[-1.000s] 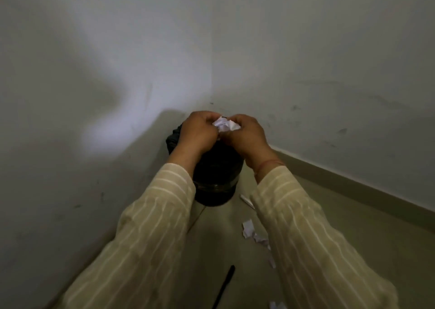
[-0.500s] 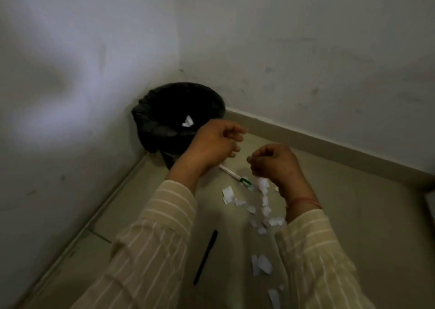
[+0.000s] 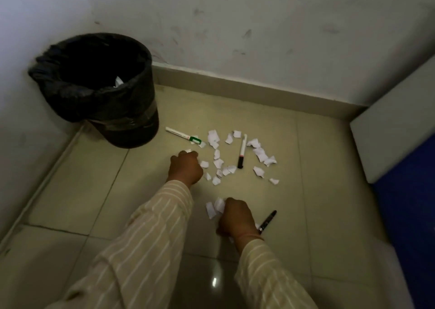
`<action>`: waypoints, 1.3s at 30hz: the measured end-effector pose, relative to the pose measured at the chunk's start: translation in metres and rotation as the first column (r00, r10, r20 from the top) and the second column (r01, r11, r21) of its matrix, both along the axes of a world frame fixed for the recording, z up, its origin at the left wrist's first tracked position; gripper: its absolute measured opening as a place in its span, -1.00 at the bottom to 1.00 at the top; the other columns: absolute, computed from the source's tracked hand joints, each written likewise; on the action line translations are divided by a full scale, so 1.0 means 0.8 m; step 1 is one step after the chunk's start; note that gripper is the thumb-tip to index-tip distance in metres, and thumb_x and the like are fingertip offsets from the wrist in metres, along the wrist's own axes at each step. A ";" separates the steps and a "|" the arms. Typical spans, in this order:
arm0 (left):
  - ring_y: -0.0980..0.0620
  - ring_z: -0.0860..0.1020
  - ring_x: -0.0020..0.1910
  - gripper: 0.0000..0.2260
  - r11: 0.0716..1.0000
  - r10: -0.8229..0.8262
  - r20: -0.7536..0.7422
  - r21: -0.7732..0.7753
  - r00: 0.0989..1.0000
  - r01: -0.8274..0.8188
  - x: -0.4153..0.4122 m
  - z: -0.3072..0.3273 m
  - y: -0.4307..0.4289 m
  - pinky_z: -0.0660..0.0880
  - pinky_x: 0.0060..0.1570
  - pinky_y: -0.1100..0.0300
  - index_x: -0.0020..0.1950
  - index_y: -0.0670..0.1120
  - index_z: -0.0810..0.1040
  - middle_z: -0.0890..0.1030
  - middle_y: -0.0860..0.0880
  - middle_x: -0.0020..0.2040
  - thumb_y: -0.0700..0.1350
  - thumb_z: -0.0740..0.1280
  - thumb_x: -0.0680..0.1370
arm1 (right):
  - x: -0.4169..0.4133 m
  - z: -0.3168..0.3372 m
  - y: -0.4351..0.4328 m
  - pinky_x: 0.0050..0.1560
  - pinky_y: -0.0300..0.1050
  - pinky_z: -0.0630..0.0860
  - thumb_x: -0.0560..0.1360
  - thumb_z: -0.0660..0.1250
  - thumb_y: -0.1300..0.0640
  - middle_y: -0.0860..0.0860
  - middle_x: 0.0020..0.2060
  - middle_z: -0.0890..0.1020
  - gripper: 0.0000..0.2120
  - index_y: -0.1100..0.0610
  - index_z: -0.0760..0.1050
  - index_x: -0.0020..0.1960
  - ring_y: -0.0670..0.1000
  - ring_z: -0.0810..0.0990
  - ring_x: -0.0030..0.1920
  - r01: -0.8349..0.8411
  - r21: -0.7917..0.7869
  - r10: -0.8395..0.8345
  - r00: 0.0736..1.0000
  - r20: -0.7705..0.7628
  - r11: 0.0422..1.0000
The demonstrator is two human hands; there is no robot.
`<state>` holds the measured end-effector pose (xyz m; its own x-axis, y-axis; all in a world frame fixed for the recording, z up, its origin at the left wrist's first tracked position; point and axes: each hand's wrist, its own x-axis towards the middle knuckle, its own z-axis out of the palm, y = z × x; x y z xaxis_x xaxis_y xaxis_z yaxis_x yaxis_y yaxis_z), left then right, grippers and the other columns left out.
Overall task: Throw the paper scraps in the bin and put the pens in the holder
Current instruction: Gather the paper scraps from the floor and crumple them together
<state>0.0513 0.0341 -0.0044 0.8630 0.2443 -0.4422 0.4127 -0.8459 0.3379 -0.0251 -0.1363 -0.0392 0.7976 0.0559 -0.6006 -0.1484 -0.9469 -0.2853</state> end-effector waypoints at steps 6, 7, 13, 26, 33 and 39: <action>-0.19 0.54 0.34 -0.65 0.993 -0.060 0.073 -0.096 0.996 0.066 -0.020 -0.010 -0.031 0.44 0.32 0.10 0.34 -0.05 0.65 0.61 -0.13 0.36 -0.16 0.35 0.55 | 0.045 0.029 -0.023 -0.03 -0.21 0.43 0.37 0.53 0.15 0.06 0.00 0.69 -0.80 0.04 0.55 -0.08 0.07 0.61 -0.01 0.161 0.326 -0.216 0.967 0.139 0.932; -0.16 0.56 0.34 -0.66 0.991 -0.032 0.074 -0.127 0.997 0.041 -0.021 -0.009 -0.028 0.45 0.30 0.12 0.33 -0.03 0.66 0.62 -0.11 0.35 -0.16 0.36 0.56 | 0.056 0.039 -0.031 0.01 -0.22 0.45 0.36 0.56 0.15 0.05 -0.01 0.70 -0.79 0.02 0.54 -0.12 0.04 0.61 -0.03 0.189 0.324 -0.234 0.967 0.105 0.927; -0.14 0.57 0.31 -0.65 0.991 0.041 0.039 -0.127 0.998 -0.035 -0.035 0.000 -0.007 0.48 0.29 0.09 0.32 0.01 0.64 0.63 -0.09 0.34 -0.14 0.35 0.55 | 0.080 0.080 -0.072 0.11 0.11 0.70 0.31 0.68 0.08 0.14 -0.11 0.78 -0.70 0.20 0.65 -0.12 0.13 0.78 -0.08 0.017 -0.103 -0.047 0.953 -0.298 0.995; -0.18 0.51 0.40 -0.57 0.985 0.032 0.031 -0.172 0.999 -0.026 -0.051 -0.006 -0.023 0.42 0.35 0.07 0.48 -0.04 0.50 0.55 -0.13 0.44 -0.12 0.29 0.59 | 0.050 0.037 -0.049 -0.22 0.04 0.65 0.52 0.47 0.17 0.15 -0.41 0.44 -0.73 0.18 0.44 -0.25 0.11 0.49 -0.42 0.678 0.596 -0.533 0.724 -0.438 0.430; -0.30 0.50 0.35 -0.44 0.994 -0.026 0.016 -0.102 1.000 0.027 -0.048 -0.003 -0.027 0.48 0.32 -0.07 0.55 -0.03 0.36 0.44 -0.23 0.40 -0.07 0.35 0.54 | 0.050 0.028 -0.055 -0.04 -0.08 0.64 0.44 0.39 0.13 0.18 -0.07 0.72 -0.84 0.17 0.65 -0.02 0.20 0.72 -0.05 0.214 0.145 -0.199 0.974 -0.107 0.966; -0.22 0.55 0.33 -0.54 0.964 0.009 0.093 -0.267 0.996 0.017 -0.061 -0.014 -0.048 0.46 0.28 0.04 0.48 -0.07 0.49 0.61 -0.18 0.35 -0.11 0.33 0.56 | 0.051 0.017 -0.022 0.27 -0.01 0.59 0.39 0.31 0.19 0.08 0.03 0.74 -0.77 0.05 0.68 -0.02 0.16 0.69 0.10 0.361 0.458 -0.379 0.924 -0.056 0.812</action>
<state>0.0027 -0.0044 -0.0154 0.9038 0.1247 -0.4093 0.3659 -0.7213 0.5881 0.0158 -0.1539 -0.0257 0.8338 0.0093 -0.5520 -0.4428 -0.5859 -0.6787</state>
